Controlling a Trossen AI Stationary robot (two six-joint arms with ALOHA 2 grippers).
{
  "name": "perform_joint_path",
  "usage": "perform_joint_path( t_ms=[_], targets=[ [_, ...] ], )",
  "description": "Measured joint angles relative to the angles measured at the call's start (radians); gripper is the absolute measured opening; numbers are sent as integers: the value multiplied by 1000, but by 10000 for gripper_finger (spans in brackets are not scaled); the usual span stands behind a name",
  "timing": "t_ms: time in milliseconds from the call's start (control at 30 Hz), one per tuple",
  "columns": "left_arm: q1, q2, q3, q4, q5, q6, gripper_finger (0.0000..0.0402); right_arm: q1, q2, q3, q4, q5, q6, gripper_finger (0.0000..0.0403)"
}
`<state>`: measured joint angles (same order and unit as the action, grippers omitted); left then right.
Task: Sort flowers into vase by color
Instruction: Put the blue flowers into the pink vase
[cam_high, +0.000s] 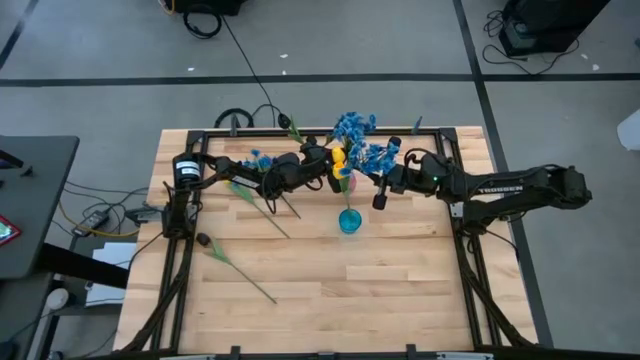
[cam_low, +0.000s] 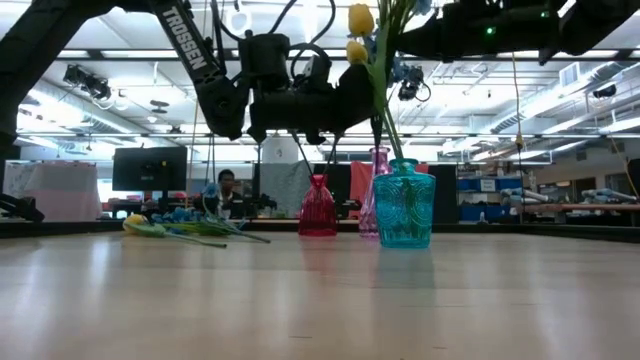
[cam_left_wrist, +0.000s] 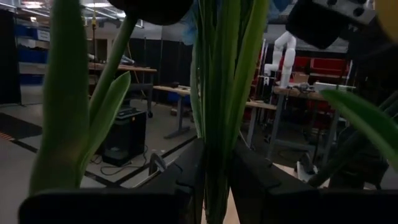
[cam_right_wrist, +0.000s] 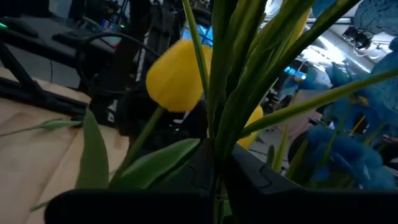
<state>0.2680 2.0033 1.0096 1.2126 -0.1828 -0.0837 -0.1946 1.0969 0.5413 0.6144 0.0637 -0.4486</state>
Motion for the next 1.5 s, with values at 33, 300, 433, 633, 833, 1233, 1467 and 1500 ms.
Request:
perform_joint_path(
  t_ms=[33,300,433,633,833,1233,1467,1500],
  targets=[
    [0,0,0,0,-3,0,69,-3,-1,-9,9,0,-1,34],
    [0,0,0,-3,-8,-2,69,-13,-2,-104,178,22,-29,34],
    [0,0,0,-7,-17,-3,69,-21,-2,-123,223,21,-19,34],
    [0,0,0,-8,-19,-3,69,-28,-2,-125,219,10,44,34],
    [0,0,0,-8,-19,-3,69,-31,-2,-125,209,13,88,34],
    [0,0,0,-8,-34,-3,63,-51,156,-125,325,15,112,34],
    [0,0,0,-16,-34,-2,57,-64,236,-125,387,48,121,34],
    [0,0,0,-18,-34,-2,57,-68,244,-125,385,49,129,34]
  ],
)
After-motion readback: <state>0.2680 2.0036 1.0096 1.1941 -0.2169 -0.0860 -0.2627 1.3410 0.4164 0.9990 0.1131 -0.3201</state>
